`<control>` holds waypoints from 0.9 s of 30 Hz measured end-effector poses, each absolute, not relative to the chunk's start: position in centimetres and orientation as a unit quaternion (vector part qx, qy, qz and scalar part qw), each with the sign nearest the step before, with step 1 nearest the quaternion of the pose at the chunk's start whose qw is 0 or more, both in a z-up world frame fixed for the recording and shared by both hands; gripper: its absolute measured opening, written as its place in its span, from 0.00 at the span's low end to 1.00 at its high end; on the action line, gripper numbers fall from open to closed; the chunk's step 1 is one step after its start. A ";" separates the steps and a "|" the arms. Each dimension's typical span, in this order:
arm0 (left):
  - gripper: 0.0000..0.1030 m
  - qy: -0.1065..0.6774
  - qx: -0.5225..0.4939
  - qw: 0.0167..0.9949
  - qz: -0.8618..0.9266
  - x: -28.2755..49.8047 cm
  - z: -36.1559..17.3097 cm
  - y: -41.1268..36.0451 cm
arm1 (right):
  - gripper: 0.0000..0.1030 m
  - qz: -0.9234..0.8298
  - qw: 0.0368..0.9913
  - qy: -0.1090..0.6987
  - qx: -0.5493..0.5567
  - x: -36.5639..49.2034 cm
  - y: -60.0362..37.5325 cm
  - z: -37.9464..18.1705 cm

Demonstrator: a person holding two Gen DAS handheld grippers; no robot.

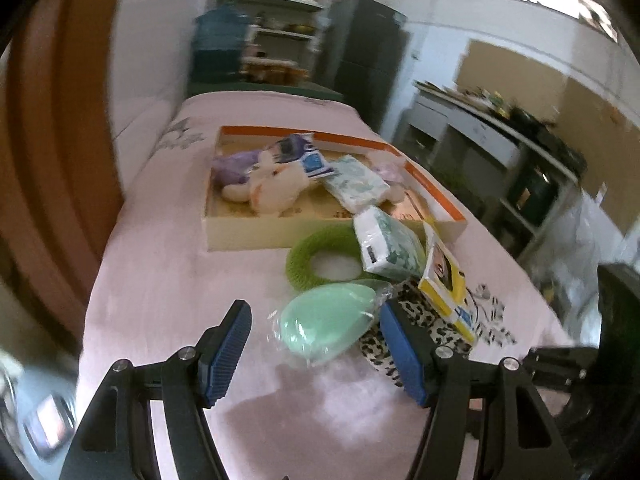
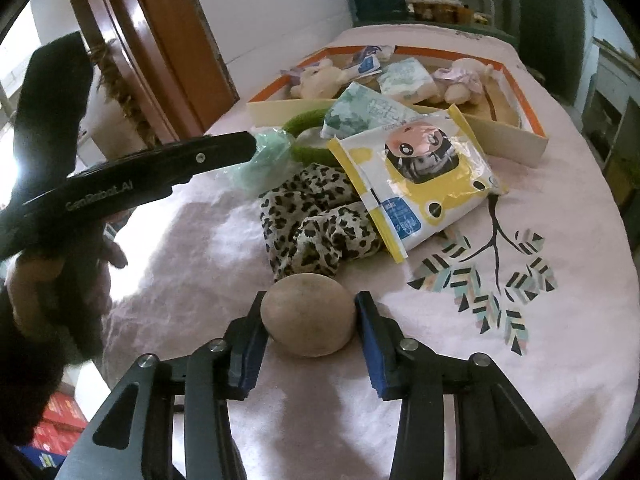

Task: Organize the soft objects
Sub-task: 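Grasp the bagged mint-green egg with left tool while right tool grasps the beige ball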

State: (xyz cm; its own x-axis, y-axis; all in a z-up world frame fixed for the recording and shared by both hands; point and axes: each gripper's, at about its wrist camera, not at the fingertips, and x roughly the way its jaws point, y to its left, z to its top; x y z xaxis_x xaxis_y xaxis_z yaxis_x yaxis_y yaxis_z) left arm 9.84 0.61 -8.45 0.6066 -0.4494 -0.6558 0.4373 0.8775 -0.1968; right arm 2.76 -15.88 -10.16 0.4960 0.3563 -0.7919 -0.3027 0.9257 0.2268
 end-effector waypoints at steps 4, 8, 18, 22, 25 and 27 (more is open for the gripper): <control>0.65 0.378 0.038 0.875 -0.299 11.0 -9.1 0.1 | 0.42 0.192 0.864 0.465 0.034 2.8 -16.0 -10.2; 0.65 0.384 0.071 0.860 -0.327 11.9 -9.8 -0.4 | 0.42 0.194 0.863 0.465 0.043 2.8 -16.3 -10.3; 0.46 0.381 0.063 0.861 -0.331 11.8 -10.2 -1.2 | 0.42 0.195 0.862 0.465 0.041 2.9 -16.3 -10.4; 0.46 0.377 0.038 0.864 -0.331 11.0 -9.8 -0.9 | 0.42 0.193 0.863 0.465 0.040 2.9 -16.2 -10.4; 0.46 0.376 0.024 0.869 -0.320 10.5 -9.5 -0.6 | 0.42 0.193 0.863 0.465 0.040 2.9 -16.2 -10.3; 0.46 0.377 0.010 0.872 -0.311 10.3 -9.2 -0.3 | 0.42 0.193 0.863 0.465 0.043 2.9 -16.2 -10.3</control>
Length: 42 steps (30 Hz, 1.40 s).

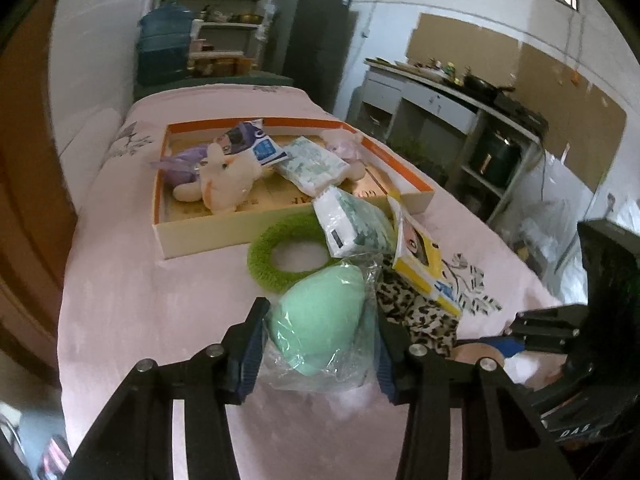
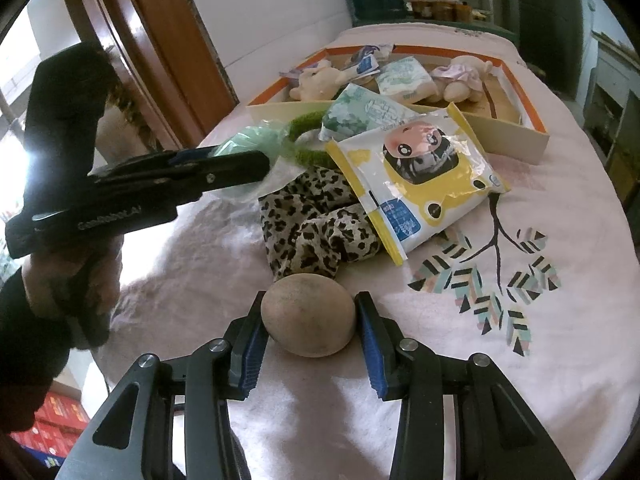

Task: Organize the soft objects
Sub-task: 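Grasp the bagged mint-green egg with left tool while right tool grasps the beige ball, then carry the bagged green egg with left tool while right tool carries the beige ball over the box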

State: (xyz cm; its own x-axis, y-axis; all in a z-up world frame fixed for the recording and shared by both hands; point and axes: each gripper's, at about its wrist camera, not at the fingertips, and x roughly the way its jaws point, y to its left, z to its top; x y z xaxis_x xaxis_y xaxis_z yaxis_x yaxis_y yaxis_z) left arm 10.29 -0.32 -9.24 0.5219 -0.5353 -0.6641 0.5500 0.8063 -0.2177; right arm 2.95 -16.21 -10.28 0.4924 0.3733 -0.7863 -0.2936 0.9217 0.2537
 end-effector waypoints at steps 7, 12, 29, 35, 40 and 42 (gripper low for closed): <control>0.46 0.369 -0.026 0.894 -0.253 9.3 -7.8 0.4 | 0.42 0.194 0.865 0.460 0.048 3.0 -16.5 -9.4; 0.46 0.360 -0.035 0.903 -0.232 8.7 -6.7 0.2 | 0.42 0.196 0.873 0.444 0.043 2.7 -16.4 -8.0; 0.46 0.340 -0.073 0.919 -0.185 9.2 -4.2 -0.7 | 0.42 0.183 0.902 0.388 0.040 4.4 -17.9 -3.7; 0.46 0.338 -0.080 0.920 -0.180 9.7 -3.8 -1.1 | 0.42 0.172 0.913 0.366 0.048 5.5 -18.6 -2.2; 0.46 0.335 -0.088 0.922 -0.176 10.2 -3.4 -1.2 | 0.42 0.164 0.918 0.355 0.062 6.7 -19.2 -1.3; 0.46 0.333 -0.093 0.922 -0.174 10.4 -3.3 -1.2 | 0.42 0.163 0.920 0.351 0.068 7.2 -19.4 -1.0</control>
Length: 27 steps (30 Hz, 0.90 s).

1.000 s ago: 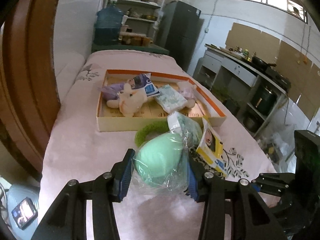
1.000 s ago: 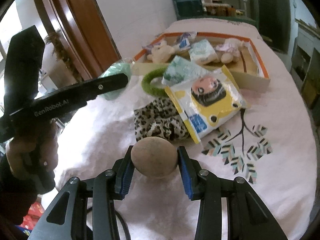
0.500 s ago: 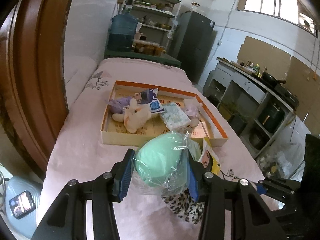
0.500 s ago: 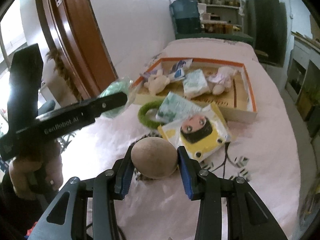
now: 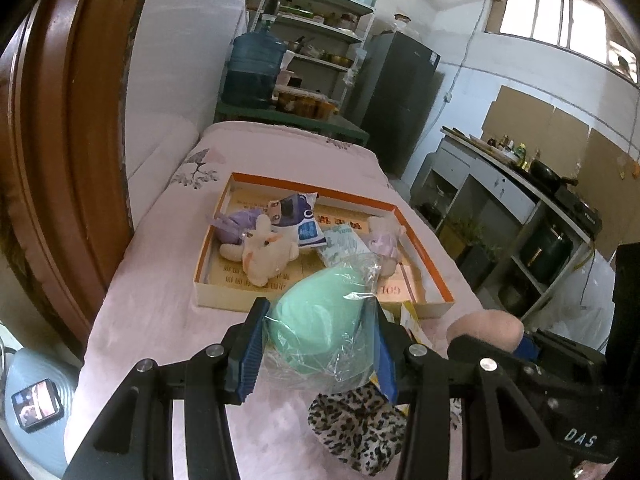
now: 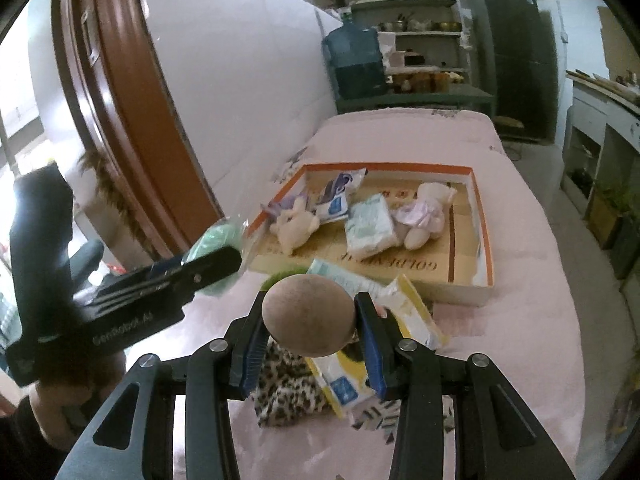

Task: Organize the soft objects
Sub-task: 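Carry the bagged green egg with left tool while right tool carries the beige ball over the box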

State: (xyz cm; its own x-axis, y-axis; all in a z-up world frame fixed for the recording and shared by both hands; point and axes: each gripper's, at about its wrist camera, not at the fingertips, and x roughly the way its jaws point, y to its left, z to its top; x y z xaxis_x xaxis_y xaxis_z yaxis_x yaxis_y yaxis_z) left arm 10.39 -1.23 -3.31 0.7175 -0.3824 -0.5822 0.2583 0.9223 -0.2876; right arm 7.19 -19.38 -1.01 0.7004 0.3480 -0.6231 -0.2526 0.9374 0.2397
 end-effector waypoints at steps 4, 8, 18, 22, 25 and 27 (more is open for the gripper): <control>0.46 0.330 -0.102 0.923 -0.168 10.8 -3.0 -1.1 | 0.42 0.162 0.921 0.345 0.073 7.9 -19.5 -0.6; 0.46 0.328 -0.102 0.925 -0.164 11.1 -2.9 -1.2 | 0.42 0.163 0.922 0.343 0.071 8.5 -19.4 -0.5; 0.46 0.326 -0.099 0.926 -0.161 11.9 -2.6 -1.2 | 0.42 0.163 0.923 0.341 0.072 10.2 -19.4 -0.5; 0.46 0.326 -0.099 0.926 -0.161 12.4 -2.5 -1.2 | 0.42 0.161 0.923 0.340 0.075 11.0 -19.6 -0.5; 0.46 0.325 -0.098 0.927 -0.161 12.5 -2.5 -1.2 | 0.42 0.162 0.924 0.339 0.076 11.4 -19.6 -0.4; 0.46 0.326 -0.100 0.926 -0.161 12.5 -2.5 -1.1 | 0.42 0.162 0.924 0.338 0.076 11.8 -19.7 -0.4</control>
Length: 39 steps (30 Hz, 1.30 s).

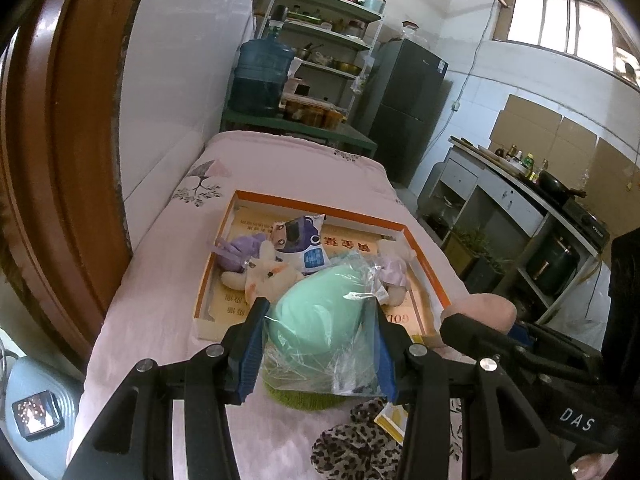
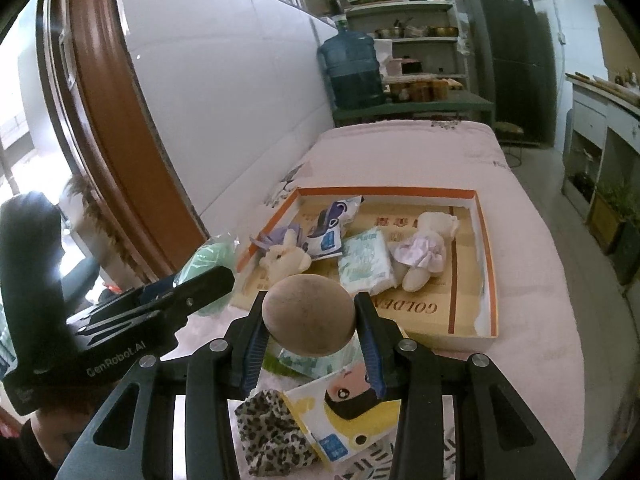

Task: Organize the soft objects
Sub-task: 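Carry the bagged green egg with left tool while right tool carries the beige ball over the box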

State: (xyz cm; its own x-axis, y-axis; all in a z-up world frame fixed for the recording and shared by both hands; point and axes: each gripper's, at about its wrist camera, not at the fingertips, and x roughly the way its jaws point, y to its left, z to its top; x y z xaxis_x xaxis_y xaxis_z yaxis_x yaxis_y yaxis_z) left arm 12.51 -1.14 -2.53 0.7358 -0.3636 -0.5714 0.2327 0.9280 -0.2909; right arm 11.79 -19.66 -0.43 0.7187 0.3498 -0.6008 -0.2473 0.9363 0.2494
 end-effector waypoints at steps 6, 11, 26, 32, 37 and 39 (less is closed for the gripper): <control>0.46 0.326 -0.100 0.926 -0.159 12.6 -2.4 -1.2 | 0.42 0.163 0.924 0.338 0.076 12.1 -19.6 -0.4; 0.46 0.326 -0.101 0.927 -0.157 13.5 -2.2 -1.2 | 0.42 0.163 0.924 0.338 0.077 12.5 -19.5 -0.4; 0.46 0.327 -0.100 0.928 -0.148 15.8 -2.6 -1.7 | 0.42 0.162 0.924 0.338 0.080 14.7 -19.4 -0.3; 0.46 0.329 -0.097 0.928 -0.144 16.7 -2.9 -1.9 | 0.42 0.162 0.924 0.338 0.080 15.0 -19.4 -0.3; 0.46 0.329 -0.093 0.929 -0.139 17.4 -3.0 -2.1 | 0.42 0.162 0.924 0.338 0.079 15.1 -19.7 -0.3; 0.46 0.330 -0.092 0.929 -0.138 17.6 -3.1 -2.2 | 0.42 0.161 0.924 0.338 0.079 15.3 -19.7 -0.3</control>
